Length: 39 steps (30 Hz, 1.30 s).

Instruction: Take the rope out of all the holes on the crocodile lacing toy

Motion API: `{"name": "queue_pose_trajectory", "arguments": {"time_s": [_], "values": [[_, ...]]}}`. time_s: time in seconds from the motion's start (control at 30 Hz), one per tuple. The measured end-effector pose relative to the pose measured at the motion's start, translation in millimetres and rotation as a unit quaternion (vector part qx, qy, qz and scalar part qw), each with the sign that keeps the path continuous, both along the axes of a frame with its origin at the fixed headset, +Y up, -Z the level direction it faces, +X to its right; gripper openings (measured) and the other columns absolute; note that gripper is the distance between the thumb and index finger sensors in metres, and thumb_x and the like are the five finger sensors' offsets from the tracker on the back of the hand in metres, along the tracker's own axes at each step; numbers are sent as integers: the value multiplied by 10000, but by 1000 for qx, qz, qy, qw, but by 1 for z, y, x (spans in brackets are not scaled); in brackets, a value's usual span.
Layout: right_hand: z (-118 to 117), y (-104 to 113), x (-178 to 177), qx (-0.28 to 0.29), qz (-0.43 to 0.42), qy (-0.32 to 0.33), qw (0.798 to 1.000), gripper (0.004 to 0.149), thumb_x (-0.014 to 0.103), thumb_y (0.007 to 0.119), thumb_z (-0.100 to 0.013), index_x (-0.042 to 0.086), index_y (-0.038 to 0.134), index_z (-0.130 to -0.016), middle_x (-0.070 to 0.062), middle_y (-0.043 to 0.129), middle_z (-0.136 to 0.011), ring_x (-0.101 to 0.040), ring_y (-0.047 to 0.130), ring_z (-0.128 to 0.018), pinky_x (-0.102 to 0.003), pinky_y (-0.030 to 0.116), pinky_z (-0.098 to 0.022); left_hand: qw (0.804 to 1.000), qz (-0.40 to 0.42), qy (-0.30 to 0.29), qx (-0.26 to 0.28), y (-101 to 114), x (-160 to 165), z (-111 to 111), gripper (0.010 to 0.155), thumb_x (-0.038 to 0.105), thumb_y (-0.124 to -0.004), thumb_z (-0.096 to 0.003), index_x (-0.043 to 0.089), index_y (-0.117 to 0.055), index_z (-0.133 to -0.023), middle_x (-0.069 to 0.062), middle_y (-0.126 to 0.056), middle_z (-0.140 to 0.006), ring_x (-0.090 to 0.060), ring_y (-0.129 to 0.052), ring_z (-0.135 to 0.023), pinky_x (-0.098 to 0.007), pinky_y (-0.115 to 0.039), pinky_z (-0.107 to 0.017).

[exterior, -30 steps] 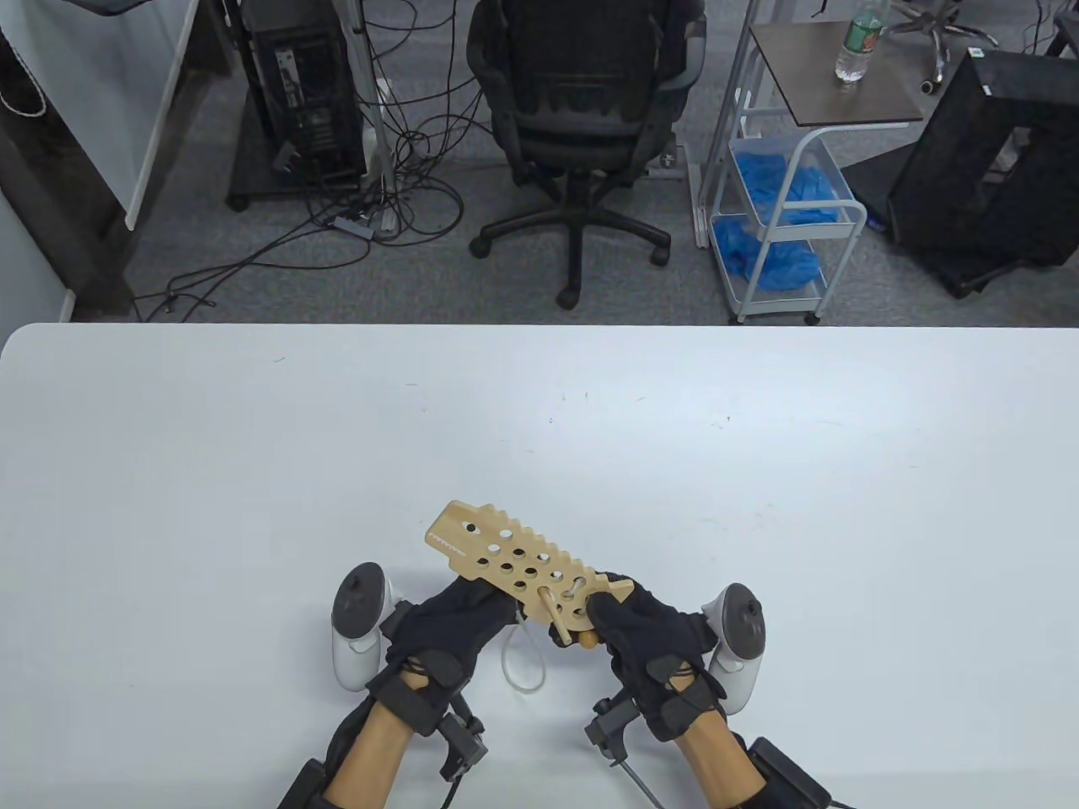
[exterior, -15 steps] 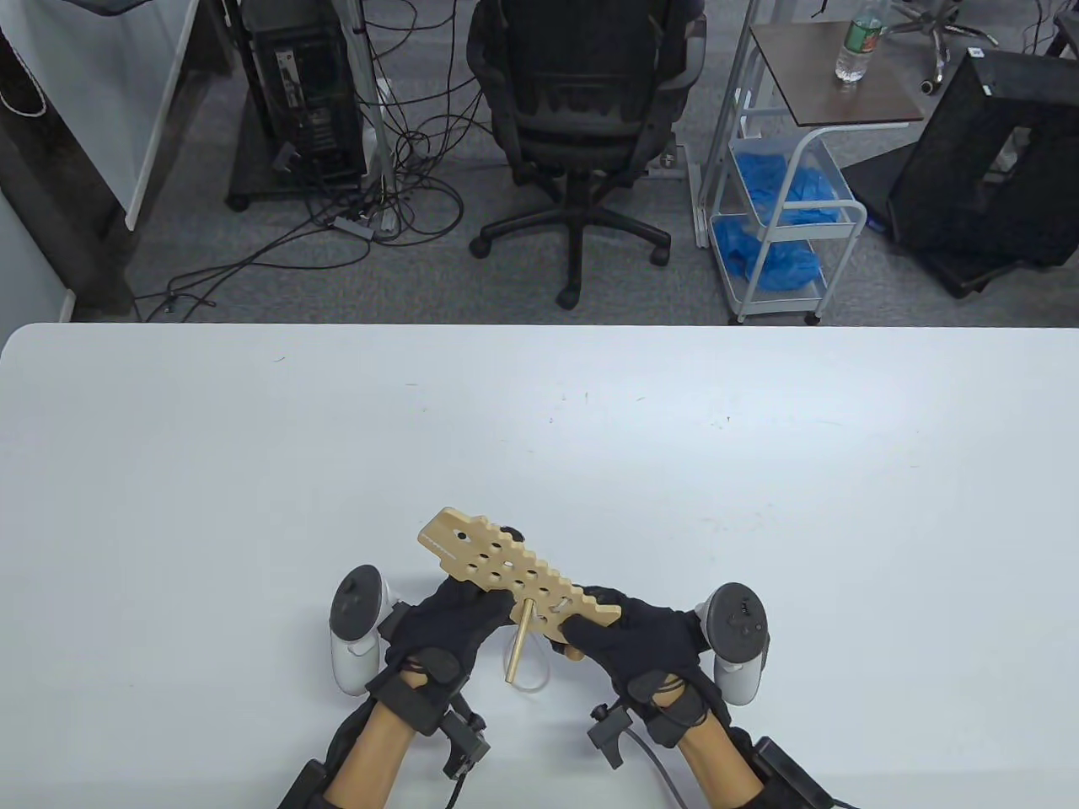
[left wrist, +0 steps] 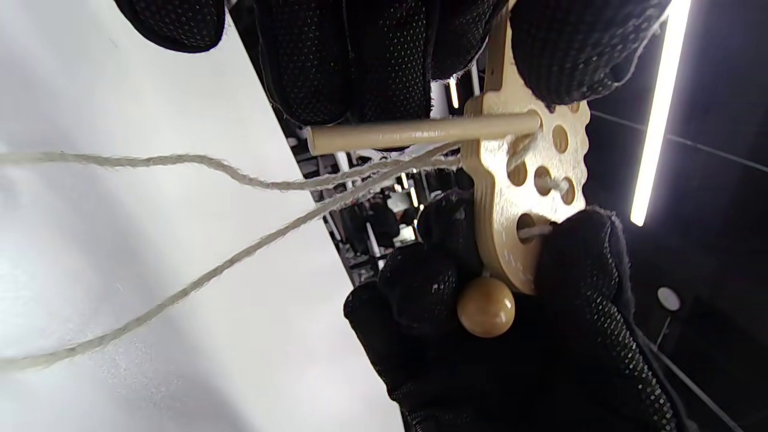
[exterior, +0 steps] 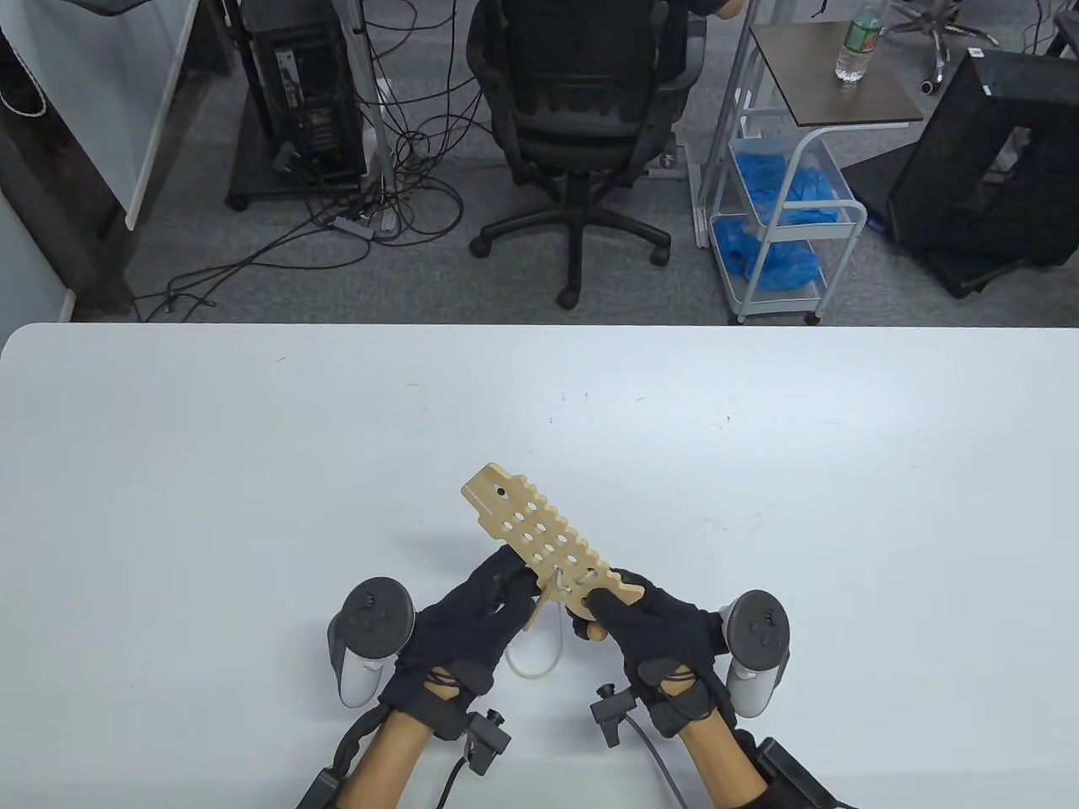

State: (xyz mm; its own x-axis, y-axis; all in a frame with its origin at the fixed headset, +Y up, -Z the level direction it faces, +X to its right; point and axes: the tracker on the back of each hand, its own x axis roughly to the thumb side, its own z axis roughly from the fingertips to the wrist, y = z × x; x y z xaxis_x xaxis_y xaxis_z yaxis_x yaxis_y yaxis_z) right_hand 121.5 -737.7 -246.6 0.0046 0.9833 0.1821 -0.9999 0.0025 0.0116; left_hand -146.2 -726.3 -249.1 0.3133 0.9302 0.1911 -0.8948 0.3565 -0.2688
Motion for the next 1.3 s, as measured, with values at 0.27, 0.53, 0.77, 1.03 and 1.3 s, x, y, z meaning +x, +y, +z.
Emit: {"name": "queue_pose_trajectory", "arguments": {"time_s": [0.27,0.53,0.77,1.03,1.3], "values": [[2,-3,-5,-3,-11,5,1000,462,373,895,-381,65,900,-725,-218,1013,-594,-368,1036,-407,-607,782,-430,997,-64,31,27,6,3,4,633,430,-819,-484,256,-668,-1073,44,-981,-839,-223,-938,-772,-654,-649,-684],[-4,-10,12,-33,-9,-34,999,475,387,878,-394,41,896,-719,-222,1015,-568,-364,1032,-390,-608,780,-426,993,-99,51,26,5,-5,0,530,345,-844,-477,320,-790,-1003,47,-1032,-810,-228,-971,-745,-657,-658,-677],[-8,-15,25,-60,-30,-60,996,477,389,866,-404,35,889,-723,-223,1010,-571,-365,1028,-391,-609,775,-428,991,-114,64,26,5,-12,-3,476,331,-846,-474,336,-851,-950,33,-1033,-835,-241,-961,-776,-669,-647,-681],[-11,-17,43,-89,-54,-97,990,479,393,848,-414,33,879,-730,-222,1004,-574,-364,1024,-396,-608,771,-427,984,-152,84,48,9,-22,-7,460,332,-865,-461,325,-871,-921,34,-1058,-824,-238,-973,-787,-673,-651,-681],[-15,-25,60,-125,-85,-124,981,482,393,842,-421,29,871,-736,-226,999,-579,-366,1021,-399,-608,767,-427,974,-175,134,49,12,-43,-11,440,343,-861,-463,346,-892,-902,-3,-917,-953,-269,-858,-873,-686,-596,-707]]}}
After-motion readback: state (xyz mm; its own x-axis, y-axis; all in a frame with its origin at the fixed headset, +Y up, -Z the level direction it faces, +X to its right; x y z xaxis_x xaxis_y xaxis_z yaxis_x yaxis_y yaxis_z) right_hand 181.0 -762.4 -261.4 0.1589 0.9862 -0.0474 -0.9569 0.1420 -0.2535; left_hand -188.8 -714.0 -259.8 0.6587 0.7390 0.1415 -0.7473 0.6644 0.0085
